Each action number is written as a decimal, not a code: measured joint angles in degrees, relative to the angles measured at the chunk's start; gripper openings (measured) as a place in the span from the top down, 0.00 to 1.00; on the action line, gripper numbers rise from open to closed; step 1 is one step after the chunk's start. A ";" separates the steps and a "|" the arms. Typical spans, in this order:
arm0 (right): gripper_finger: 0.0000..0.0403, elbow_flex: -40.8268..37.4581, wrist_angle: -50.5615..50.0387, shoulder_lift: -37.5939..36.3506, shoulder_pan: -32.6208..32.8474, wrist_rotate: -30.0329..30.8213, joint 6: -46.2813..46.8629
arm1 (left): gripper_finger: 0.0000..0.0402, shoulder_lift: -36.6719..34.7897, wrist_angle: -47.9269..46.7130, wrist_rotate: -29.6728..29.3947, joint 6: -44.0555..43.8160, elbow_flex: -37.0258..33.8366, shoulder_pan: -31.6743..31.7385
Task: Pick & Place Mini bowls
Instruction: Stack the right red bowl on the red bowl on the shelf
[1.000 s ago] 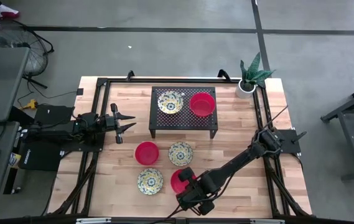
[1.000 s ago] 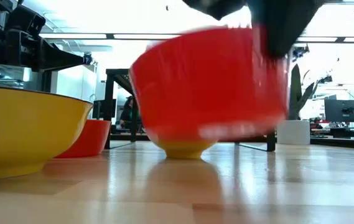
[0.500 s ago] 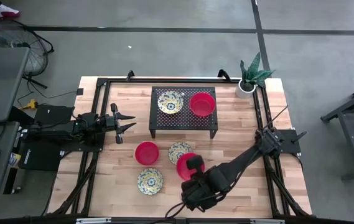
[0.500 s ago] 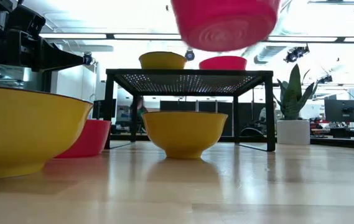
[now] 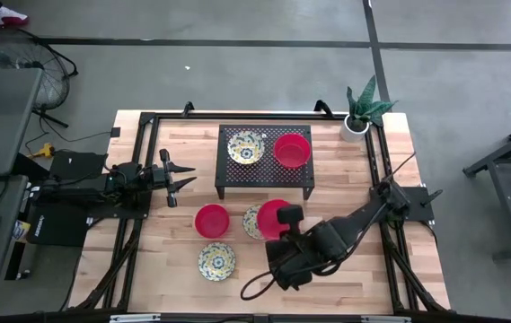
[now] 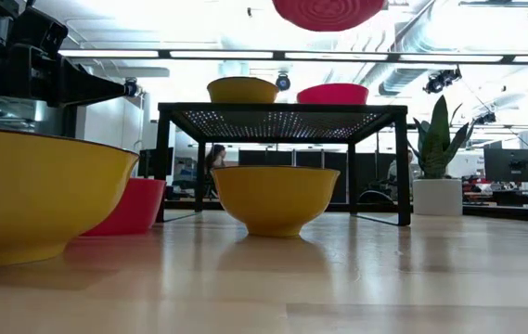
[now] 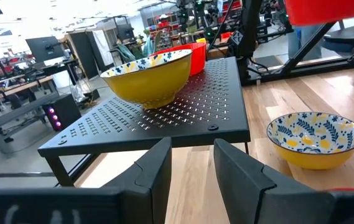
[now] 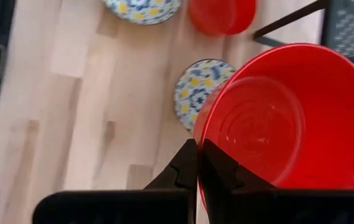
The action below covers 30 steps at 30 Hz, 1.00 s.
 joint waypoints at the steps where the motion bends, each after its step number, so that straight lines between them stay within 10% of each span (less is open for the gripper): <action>1: 1.00 0.00 -0.03 -0.35 -0.25 0.43 -0.12 | 0.71 0.00 0.00 -0.01 0.01 0.00 0.00; 30: 1.00 0.00 -0.03 -2.75 -4.35 -0.11 -2.29 | 0.71 -0.01 0.00 -0.01 0.01 0.00 0.00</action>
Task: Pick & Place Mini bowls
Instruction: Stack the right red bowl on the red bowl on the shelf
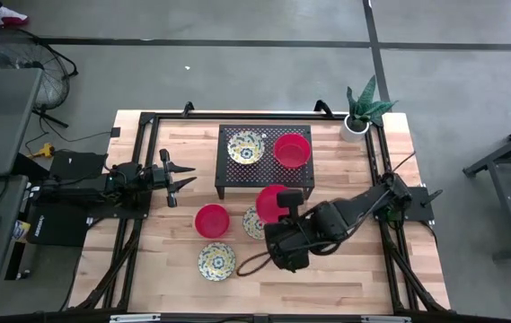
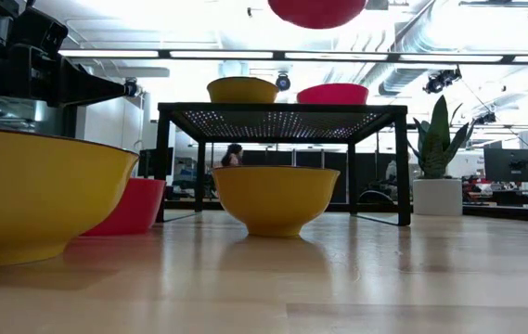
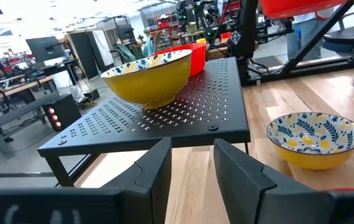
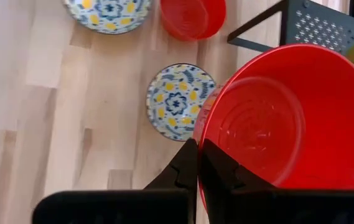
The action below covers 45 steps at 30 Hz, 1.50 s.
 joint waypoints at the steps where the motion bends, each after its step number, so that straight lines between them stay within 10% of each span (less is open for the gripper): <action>1: 1.00 0.00 0.01 0.00 -0.62 0.00 -0.12 | 0.71 0.02 0.00 0.01 -0.01 0.00 0.00; 45: 1.00 0.00 0.03 -0.92 -30.74 -8.70 10.12 | 0.71 0.00 0.02 0.00 0.00 0.00 0.00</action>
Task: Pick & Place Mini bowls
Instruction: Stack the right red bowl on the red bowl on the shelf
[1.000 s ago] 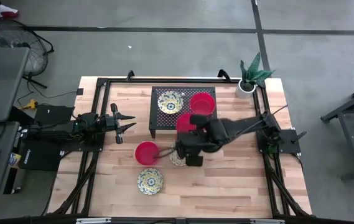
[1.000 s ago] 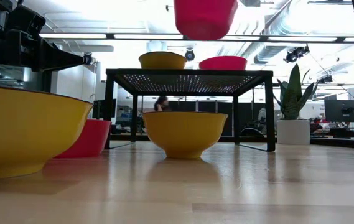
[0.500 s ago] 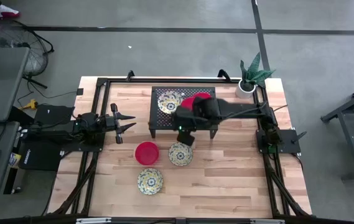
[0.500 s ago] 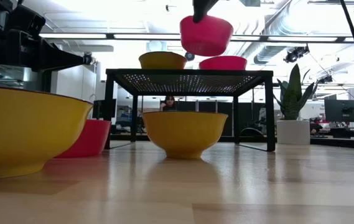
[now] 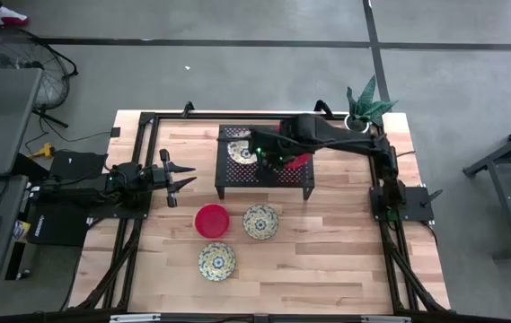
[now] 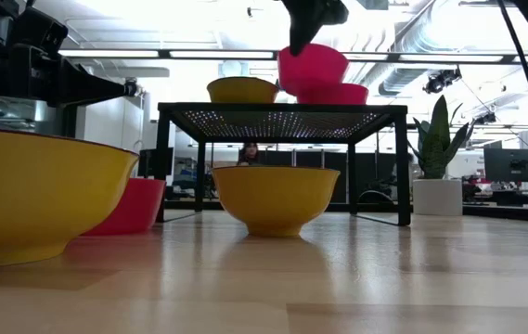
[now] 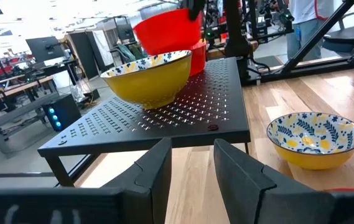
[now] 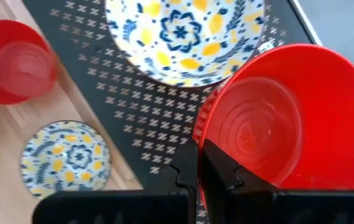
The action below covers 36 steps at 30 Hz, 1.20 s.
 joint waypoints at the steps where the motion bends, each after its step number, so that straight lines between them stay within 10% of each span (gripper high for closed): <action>1: 1.00 0.00 0.00 0.00 -0.32 0.01 -1.10 | 0.71 0.00 -0.02 0.00 0.00 0.00 0.00; 36: 1.00 -21.38 3.38 -13.20 0.27 4.35 -20.86 | 0.71 0.00 0.00 0.02 -0.02 0.00 0.00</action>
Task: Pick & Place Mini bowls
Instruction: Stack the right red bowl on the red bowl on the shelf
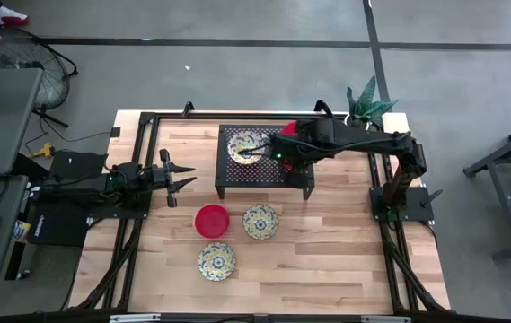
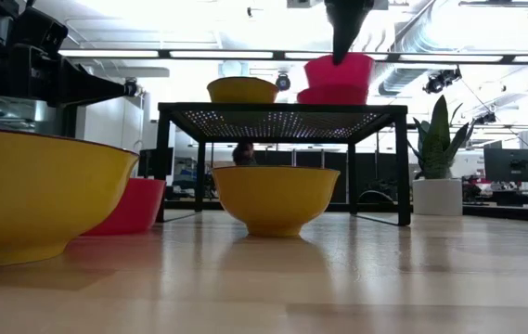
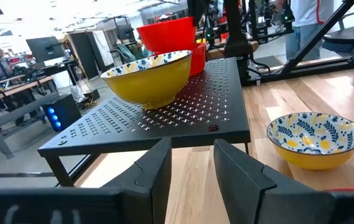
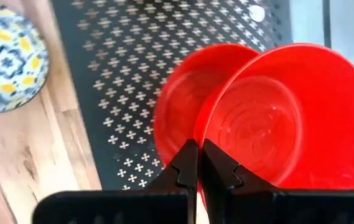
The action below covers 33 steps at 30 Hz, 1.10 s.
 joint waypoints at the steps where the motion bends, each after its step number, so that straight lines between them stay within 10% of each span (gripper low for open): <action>1: 1.00 0.00 0.25 0.00 0.06 -0.71 -1.37 | 0.71 0.00 -0.02 -0.01 0.00 0.00 0.00; 33: 1.00 -2.01 2.46 0.20 0.01 -5.44 -7.63 | 0.71 0.02 -0.02 -0.02 0.00 0.00 0.00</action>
